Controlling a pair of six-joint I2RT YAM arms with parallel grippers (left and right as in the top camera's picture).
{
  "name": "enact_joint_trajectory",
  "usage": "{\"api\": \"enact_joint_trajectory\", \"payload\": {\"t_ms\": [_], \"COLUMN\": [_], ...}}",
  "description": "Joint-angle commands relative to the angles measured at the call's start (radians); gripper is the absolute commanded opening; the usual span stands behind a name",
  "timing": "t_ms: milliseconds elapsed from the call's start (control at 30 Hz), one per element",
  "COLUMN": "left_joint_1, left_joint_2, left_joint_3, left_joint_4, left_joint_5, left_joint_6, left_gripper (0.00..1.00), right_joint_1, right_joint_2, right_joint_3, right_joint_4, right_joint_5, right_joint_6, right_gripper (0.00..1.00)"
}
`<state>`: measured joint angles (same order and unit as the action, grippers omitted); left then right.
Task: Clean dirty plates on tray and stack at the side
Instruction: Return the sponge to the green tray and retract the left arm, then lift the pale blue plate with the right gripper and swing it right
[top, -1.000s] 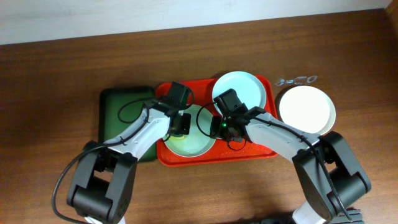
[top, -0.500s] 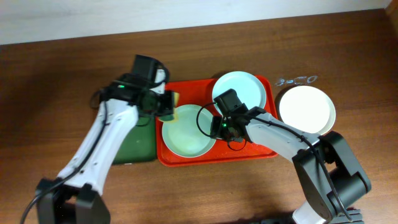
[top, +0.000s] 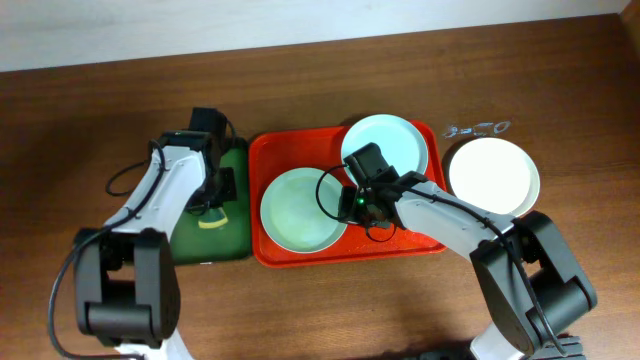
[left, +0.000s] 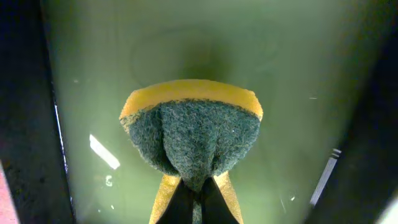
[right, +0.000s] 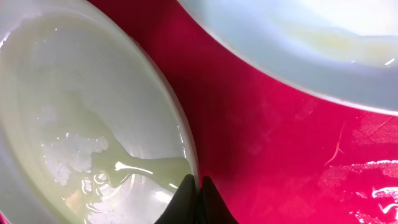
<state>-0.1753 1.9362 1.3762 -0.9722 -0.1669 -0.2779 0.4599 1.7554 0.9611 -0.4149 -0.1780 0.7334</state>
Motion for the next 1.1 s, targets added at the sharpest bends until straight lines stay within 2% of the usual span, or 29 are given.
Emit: {"api": "enact_joint_trajectory", "payload": {"t_ms": [0,33,67,100,300,333,567,800,867,900,1067], "left_joint_1": [0.008,0.008,0.008,0.009,0.088,0.116,0.166,0.166,0.166,0.166,0.166], "left_joint_2": [0.012,0.01,0.008,0.005,-0.06,-0.073,-0.092,-0.092,-0.092,-0.092,-0.092], "left_joint_3": [-0.001,0.0,0.015,0.041,0.335,0.381,0.398,0.398,0.398,0.398,0.398], "left_joint_4": [0.002,0.002,-0.005,-0.019,-0.177,-0.188,-0.189,-0.189,-0.189,-0.189,-0.189], "left_joint_5": [-0.021,-0.021,-0.021,-0.021,0.033,0.051,0.05,0.05,0.05,0.05,0.05], "left_joint_6": [-0.014,-0.014,-0.014,-0.014,-0.014,-0.014,-0.014,-0.014,-0.014,-0.014,-0.014], "left_gripper": [0.05,0.18,0.46,0.59,0.79,0.99,0.99,0.99,0.99,0.99,0.99], "right_joint_1": [-0.002,-0.002,-0.002,-0.002,-0.002,-0.002,-0.001,0.0,0.001,0.001,-0.023], "right_joint_2": [0.005,0.005,0.005,0.005,0.005,0.005,0.005,0.015,0.03,0.034,0.003], "right_joint_3": [-0.002,-0.002,-0.002,-0.002,-0.002,-0.002,-0.005,-0.01,-0.01,-0.01,0.002], "right_joint_4": [0.003,0.003,0.003,0.003,0.0,0.0,0.0,0.004,0.004,0.004,-0.032], "right_joint_5": [0.005,0.005,0.005,0.005,0.005,0.005,0.006,0.032,0.032,0.032,-0.026], "right_joint_6": [0.008,0.008,0.008,0.008,0.008,0.008,0.008,0.008,0.008,0.008,-0.003], "right_gripper": [0.04,0.04,0.04,0.04,0.05,0.08,0.18,0.18,0.16,0.06,0.04]}}
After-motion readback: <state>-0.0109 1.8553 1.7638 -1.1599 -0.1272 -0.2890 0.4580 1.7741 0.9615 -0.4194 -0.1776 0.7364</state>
